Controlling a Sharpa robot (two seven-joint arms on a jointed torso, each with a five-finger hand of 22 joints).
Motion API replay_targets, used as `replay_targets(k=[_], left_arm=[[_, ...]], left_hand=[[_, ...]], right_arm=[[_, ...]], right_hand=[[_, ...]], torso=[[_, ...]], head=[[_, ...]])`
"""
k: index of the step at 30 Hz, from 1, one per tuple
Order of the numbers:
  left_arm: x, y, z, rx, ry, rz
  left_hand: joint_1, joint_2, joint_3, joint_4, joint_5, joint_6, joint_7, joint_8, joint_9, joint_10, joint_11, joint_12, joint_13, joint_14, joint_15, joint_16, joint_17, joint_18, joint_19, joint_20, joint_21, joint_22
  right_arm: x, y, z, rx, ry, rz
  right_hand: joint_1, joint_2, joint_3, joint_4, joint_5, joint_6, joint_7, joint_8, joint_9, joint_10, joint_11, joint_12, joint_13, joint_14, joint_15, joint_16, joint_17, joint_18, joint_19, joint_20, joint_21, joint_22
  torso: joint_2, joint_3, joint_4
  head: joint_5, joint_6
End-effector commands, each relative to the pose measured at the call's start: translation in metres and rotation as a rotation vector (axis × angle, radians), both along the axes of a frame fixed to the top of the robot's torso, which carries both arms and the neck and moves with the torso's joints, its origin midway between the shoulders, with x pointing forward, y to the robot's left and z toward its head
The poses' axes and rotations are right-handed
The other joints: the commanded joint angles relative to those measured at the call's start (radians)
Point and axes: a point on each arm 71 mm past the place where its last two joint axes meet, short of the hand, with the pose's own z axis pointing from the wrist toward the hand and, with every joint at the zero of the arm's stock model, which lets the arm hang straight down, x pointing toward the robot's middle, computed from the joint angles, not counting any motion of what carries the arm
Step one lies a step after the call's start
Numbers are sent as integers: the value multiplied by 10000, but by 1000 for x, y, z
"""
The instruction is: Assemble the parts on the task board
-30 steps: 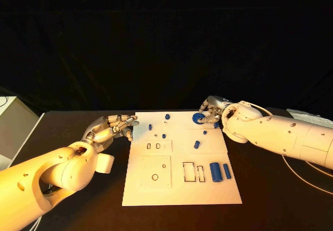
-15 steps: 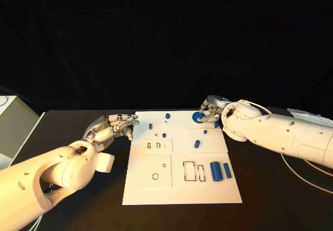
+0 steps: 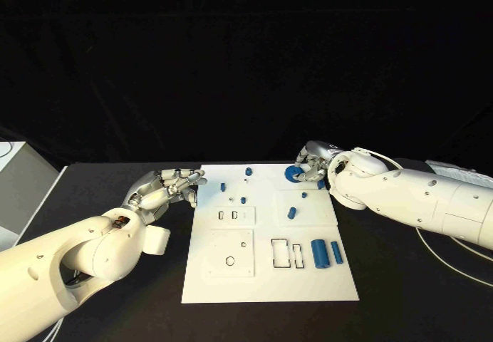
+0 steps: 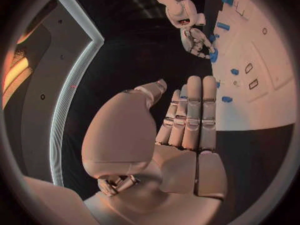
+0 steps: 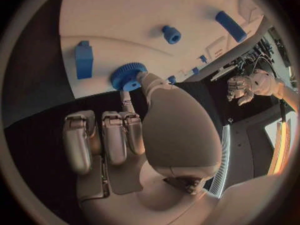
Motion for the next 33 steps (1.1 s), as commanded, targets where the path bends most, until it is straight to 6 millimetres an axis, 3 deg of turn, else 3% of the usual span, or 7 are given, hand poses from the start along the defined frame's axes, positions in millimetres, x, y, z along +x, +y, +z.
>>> replay_targets(k=[1, 4, 6, 11, 21, 26, 33], left_arm=[[-1, -2, 1, -77, -91, -187], [-1, -2, 1, -79, -90, -191], [0, -2, 1, -81, -88, -194], [0, -3, 1, -80, -79, -201], [-1, -4, 1, -97, -77, -241], [-1, -5, 1, -112, -91, -263], [-1, -5, 1, -121, -94, -281]], left_hand=[[-60, 66, 61, -9, 6, -47, 51, -48, 17, -38, 5, -37, -6, -68, -8, 31, 1, 143, -92, -2, 22, 11], [-60, 66, 61, -9, 6, -47, 51, -48, 17, -38, 5, -37, -6, -68, -8, 31, 1, 143, -92, -2, 22, 11], [-60, 66, 61, -9, 6, -47, 51, -48, 17, -38, 5, -37, -6, -68, -8, 31, 1, 143, -92, -2, 22, 11], [-60, 66, 61, -9, 6, -47, 51, -48, 17, -38, 5, -37, -6, -68, -8, 31, 1, 143, -92, -2, 22, 11], [-60, 66, 61, -9, 6, -47, 51, -48, 17, -38, 5, -37, -6, -68, -8, 31, 1, 143, -92, -2, 22, 11], [-78, 74, 87, -27, 6, -53, 57, -51, 21, -51, 11, -31, -7, -83, -1, 50, -6, 144, -132, 6, 71, 41], [-78, 74, 87, -27, 6, -53, 57, -51, 21, -51, 11, -31, -7, -83, -1, 50, -6, 144, -132, 6, 71, 41]], right_arm=[[-4, 5, 0, -281, -634, 336], [-6, 9, 4, -272, -1150, 483], [-9, 13, 7, -263, -1521, 631], [-18, 28, 13, -245, -2109, 1072], [-34, 80, 21, -683, -3021, 2376], [-35, 96, 20, -1022, -3252, 2714], [-36, 118, 17, -1210, -3216, 3113]], right_hand=[[178, 65, 142, -16, -35, 277, -176, 167, 57, 1040, -61, 21, 2634, 863, -79, 62, 1770, -144, 1046, -67, 39, 2629], [125, 25, 218, -3, -87, 318, -182, 190, 63, 1040, -69, 21, 2634, 870, -93, 70, 1803, -144, 1046, -83, 39, 2629], [-27, -70, 288, 57, -384, 339, -189, 205, 63, 1040, -76, 21, 2634, 874, -102, 73, 1819, -144, 1046, -99, 39, 2629], [-65, -110, 309, 69, -442, 355, -194, 216, 65, 1040, -77, 21, 2634, 881, -109, 81, 1851, -144, 1046, -106, 39, 2629], [-168, -193, 359, 118, -667, 365, -204, 226, 62, 1040, -83, 21, 2634, 880, -131, 79, 1848, -144, 1046, -125, 39, 2629], [-157, -205, 374, 109, -699, 360, -209, 224, 60, 1040, -86, 21, 2634, 880, -137, 78, 1847, -144, 1046, -129, 39, 2629], [-139, -218, 391, 95, -715, 348, -209, 218, 57, 1040, -89, 21, 2634, 879, -141, 77, 1843, -144, 1046, -133, 39, 2629]], torso=[[-1, 1, 2], [-3, 0, 0], [-5, 1, -4], [-4, 0, -9], [4, -16, 18], [5, -32, 10], [12, -21, 34]], head=[[-3, 22], [-4, 45], [0, 65], [12, 106], [-18, 141], [-4, 144], [3, 107]])
